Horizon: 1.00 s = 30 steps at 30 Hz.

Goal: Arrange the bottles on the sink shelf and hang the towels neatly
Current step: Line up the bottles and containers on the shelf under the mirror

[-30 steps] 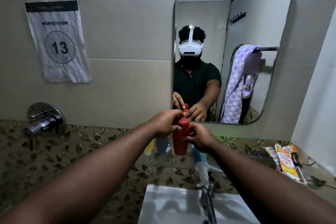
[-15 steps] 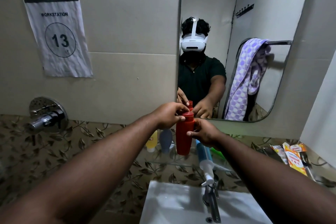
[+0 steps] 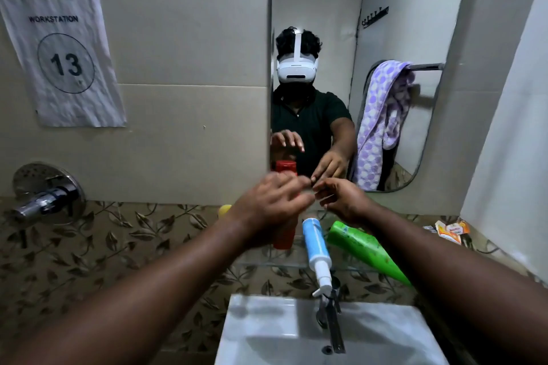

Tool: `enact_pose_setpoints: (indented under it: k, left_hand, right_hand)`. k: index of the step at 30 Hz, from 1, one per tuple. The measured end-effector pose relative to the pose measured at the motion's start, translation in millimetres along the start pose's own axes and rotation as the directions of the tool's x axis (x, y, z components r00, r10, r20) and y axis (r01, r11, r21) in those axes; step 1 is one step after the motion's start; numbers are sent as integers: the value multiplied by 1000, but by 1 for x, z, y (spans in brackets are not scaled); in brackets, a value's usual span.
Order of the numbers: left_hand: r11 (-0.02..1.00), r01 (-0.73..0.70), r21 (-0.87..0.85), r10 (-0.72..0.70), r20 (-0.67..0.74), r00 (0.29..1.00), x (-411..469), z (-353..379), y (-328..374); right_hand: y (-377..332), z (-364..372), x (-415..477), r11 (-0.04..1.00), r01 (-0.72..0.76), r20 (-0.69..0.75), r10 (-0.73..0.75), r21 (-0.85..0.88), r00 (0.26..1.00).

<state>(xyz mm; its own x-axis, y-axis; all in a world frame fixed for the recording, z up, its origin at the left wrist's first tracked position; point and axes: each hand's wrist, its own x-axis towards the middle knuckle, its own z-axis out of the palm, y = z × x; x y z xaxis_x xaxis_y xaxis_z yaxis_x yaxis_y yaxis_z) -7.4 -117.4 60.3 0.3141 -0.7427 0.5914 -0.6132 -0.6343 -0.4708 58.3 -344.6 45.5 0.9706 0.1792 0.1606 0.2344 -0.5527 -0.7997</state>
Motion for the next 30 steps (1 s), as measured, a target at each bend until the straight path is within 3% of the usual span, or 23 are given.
enact_pose_setpoints:
  k: [2,4,7,14,22,26,30]
  left_hand:
    - [979,-198,-38,200,63,978,-10,13,29]
    - [955,-290,-58,296,169,940,-19,28,52]
    - [938,-346,-16,334,302,893,-25,47,69]
    - [936,-353,-8,333,349,876,-16,58,78]
    - [980,-188,-62,196,183,963,-7,59,80]
    - [952,79,-295,-52,97,994,7,50,74]
    - [801,359,-479,-272,243,931,29,36,62]
  right_hand:
    - [6,-12,-6,1000,3,-41,-4,-23,999]
    - [9,-21,-15,999,5,-68,-8,-51,998]
    - [6,-29,-29,994,7,-89,-16,-106,996]
    - [3,-37,-52,988,27,-139,-49,-154,989]
    - [8,-42,-64,990,13,-103,-28,-141,994]
    - [15,-41,-65,992,-3,-58,-4,-129,998]
    - [25,-33,-65,996,-30,20,32,-82,999]
